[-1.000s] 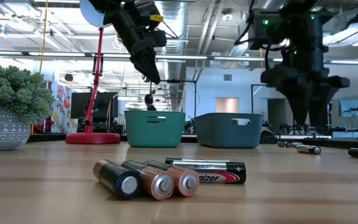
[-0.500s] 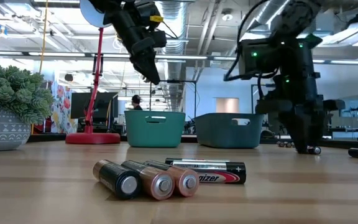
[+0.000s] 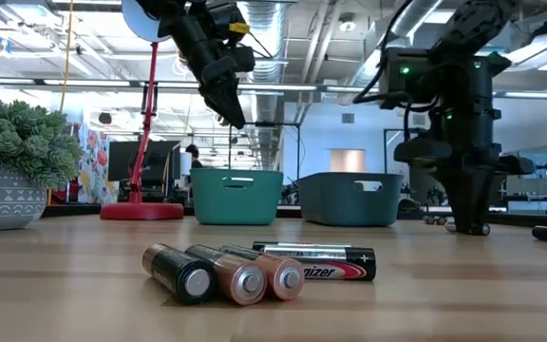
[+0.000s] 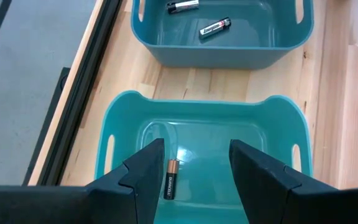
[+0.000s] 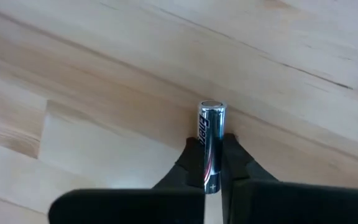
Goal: Sort batteries
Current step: Put the silver battery into the right blue bin
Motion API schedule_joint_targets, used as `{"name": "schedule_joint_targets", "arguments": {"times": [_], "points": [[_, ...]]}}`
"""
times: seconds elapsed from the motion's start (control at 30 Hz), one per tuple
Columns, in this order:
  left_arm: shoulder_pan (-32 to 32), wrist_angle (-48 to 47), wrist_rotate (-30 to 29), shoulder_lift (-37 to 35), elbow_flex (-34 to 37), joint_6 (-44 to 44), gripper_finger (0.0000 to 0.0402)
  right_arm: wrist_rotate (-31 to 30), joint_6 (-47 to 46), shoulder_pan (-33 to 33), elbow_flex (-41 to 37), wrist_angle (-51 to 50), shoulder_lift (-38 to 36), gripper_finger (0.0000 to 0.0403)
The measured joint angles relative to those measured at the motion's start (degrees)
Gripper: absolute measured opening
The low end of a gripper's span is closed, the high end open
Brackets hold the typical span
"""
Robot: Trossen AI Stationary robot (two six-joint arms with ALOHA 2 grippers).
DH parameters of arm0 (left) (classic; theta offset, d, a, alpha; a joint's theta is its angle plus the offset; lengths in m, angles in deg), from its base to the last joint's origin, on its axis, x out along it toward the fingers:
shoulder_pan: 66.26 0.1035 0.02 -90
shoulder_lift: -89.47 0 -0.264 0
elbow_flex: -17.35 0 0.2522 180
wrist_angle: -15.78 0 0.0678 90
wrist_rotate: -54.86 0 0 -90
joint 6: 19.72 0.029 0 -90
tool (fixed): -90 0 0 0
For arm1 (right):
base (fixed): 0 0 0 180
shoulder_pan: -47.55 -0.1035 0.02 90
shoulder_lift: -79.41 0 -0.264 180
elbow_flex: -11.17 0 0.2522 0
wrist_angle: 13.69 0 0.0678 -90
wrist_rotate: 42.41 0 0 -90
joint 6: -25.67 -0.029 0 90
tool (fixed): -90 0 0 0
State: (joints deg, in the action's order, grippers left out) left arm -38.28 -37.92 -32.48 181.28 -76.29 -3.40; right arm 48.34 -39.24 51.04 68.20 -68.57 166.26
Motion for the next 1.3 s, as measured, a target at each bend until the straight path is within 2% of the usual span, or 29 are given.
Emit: {"name": "schedule_joint_targets", "arguments": {"times": [0.3,0.47,0.67,0.83,0.97,1.13,1.3], "points": [[0.0,2.0,0.0,0.0,0.0,1.6,0.0178,-1.4,-2.9,-0.1,0.4,-7.0,-11.3,0.001],[0.0,2.4,0.0,0.0,0.0,1.6,0.0178,-6.7,-2.0,0.7,4.7,-11.8,-16.3,0.0009],[0.0,4.4,0.0,0.0,0.0,1.7,0.0178,-10.3,7.9,7.4,13.4,-13.8,-17.7,0.0009],[0.0,5.2,0.0,0.0,0.0,1.7,0.0178,-10.4,19.8,16.0,21.7,-13.6,-13.6,0.0008],[0.0,4.9,0.0,0.0,0.0,0.6,0.0178,-9.5,28.4,21.2,28.8,-13.7,-7.4,0.0008],[0.0,4.2,0.9,0.0,0.0,-2.6,0.0178,-6.8,37.5,24.3,38.0,-14.2,2.6,0.0008],[0.3,3.8,3.0,-0.9,1.0,-5.0,0.0178,-3.4,42.8,25.6,44.0,-16.0,12.7,0.0008]]}}
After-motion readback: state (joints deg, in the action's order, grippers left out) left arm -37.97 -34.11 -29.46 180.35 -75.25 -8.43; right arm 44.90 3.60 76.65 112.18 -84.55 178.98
